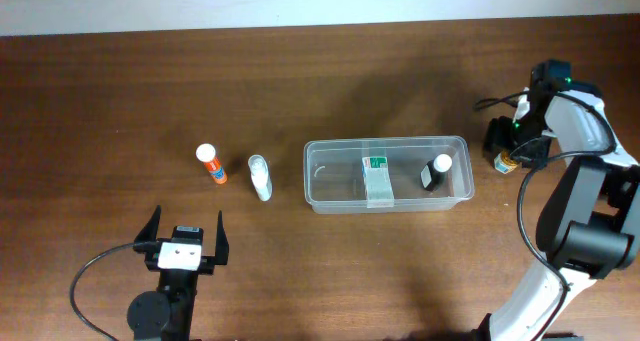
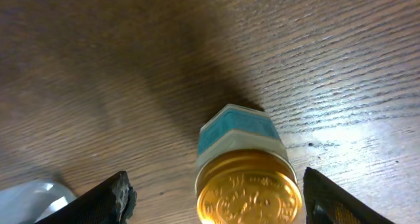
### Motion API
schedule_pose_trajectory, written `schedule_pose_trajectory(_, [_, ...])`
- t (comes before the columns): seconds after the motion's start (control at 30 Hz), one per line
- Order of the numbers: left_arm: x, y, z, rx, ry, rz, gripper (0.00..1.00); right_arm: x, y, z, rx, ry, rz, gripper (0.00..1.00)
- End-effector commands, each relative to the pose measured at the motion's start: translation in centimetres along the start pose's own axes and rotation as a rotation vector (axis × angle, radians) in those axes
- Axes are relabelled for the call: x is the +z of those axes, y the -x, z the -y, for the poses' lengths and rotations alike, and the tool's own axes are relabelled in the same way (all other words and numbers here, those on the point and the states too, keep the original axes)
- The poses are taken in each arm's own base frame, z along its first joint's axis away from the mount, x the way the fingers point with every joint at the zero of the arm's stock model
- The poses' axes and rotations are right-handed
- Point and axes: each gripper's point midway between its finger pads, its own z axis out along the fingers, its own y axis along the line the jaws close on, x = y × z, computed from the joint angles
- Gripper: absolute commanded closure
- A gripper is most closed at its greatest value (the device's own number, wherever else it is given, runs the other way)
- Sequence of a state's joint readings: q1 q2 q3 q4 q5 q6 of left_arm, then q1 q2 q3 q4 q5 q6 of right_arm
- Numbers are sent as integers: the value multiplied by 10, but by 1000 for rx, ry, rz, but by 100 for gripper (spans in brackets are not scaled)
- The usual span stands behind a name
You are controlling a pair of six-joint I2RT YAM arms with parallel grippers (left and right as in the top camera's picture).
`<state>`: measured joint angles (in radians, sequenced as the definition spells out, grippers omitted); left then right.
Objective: Pack container
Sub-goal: 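Move the right gripper to the gold-lidded jar and grasp it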
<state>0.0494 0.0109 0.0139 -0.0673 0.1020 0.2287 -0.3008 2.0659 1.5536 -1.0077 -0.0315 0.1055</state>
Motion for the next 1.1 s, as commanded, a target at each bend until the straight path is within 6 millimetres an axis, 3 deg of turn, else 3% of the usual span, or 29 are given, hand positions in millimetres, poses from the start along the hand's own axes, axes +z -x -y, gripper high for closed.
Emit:
schedule_pose_trajectory(0.0, [0, -1, 1, 11, -8, 1, 0, 9, 2, 12, 18, -46, -3, 27])
schedule_pose_trajectory(0.17, [0, -1, 1, 11, -8, 1, 0, 9, 8, 13, 28, -42, 21, 27])
schedule_pose_trajectory(0.4, [0, -1, 1, 11, -8, 1, 0, 19, 2, 19, 40, -44, -20, 28])
schedule_pose_trajectory(0.63, [0, -1, 1, 11, -8, 1, 0, 27, 1, 19, 40, -46, -33, 38])
schedule_pose_trajectory(0.97, [0, -1, 1, 11, -8, 1, 0, 27, 4, 19, 40, -46, -21, 64])
schedule_pose_trajectory(1.07, [0, -1, 1, 11, -8, 1, 0, 27, 4, 19, 40, -46, -21, 68])
